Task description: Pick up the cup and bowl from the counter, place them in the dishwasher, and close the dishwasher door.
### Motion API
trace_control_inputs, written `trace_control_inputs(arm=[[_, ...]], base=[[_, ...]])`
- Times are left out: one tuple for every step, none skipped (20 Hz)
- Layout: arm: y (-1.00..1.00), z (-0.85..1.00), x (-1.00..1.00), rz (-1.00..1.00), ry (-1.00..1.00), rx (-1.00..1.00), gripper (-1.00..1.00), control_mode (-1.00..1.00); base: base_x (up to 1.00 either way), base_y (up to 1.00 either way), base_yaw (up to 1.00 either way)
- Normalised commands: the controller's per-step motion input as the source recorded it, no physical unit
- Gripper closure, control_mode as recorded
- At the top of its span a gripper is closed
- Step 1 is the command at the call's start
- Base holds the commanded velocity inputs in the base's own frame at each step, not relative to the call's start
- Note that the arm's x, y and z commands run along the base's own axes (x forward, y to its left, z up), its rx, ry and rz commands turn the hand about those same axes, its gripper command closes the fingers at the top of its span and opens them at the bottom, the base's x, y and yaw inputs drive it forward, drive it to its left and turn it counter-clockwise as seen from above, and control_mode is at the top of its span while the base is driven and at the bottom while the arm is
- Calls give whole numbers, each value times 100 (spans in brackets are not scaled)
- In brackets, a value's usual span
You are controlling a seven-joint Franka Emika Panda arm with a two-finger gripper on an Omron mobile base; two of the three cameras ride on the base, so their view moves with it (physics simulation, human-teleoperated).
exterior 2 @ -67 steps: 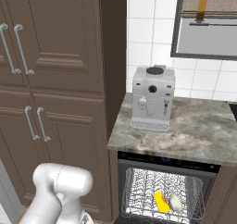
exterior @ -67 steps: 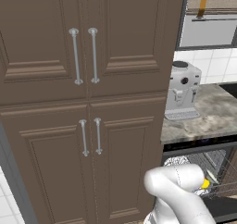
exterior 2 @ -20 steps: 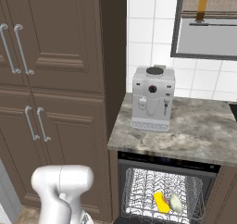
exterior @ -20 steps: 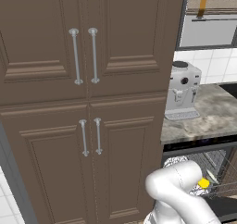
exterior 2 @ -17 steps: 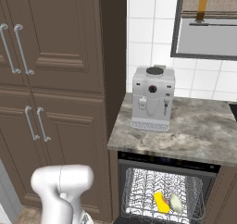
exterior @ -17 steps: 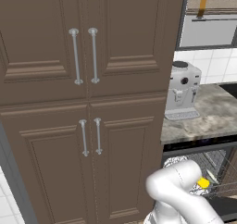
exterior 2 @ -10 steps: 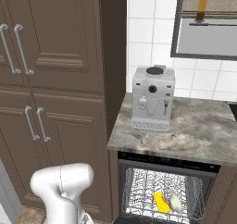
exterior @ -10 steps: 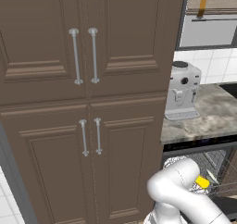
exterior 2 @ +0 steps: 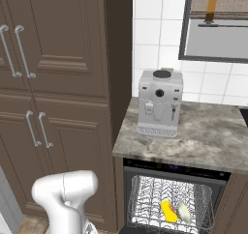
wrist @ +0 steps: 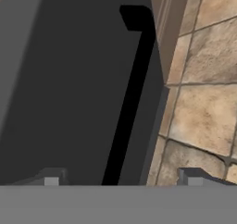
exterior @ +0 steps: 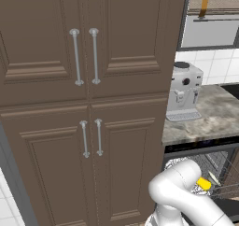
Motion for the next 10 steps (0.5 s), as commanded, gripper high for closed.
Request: trace_control_inputs(arm=[[-9,0,23,1,-35,7,-100,-100],[-9,0,28,2,-35,10,-100,-100],[-9,0,27,2,-37,10,-100,-100],[-9,-2,31,3,-37,10,-100,-100],[-8,-5,36,2,-36,9,-100,-100],[-6,-21,41,2,-35,10,-100,-100],[-6,-24,47,3,-33,11,-100,-100],[-6,-24,47,3,-33,11,-100,-100],[-4,-24,46,3,-33,11,-100,-100],[-2,-21,44,3,-33,10,-100,-100]], base=[[0,0,0],[0,0,0],[0,0,0],[0,0,0],[0,0,0],[0,0,0],[0,0,0],[0,0,0],[0,0,0],[0,0,0]])
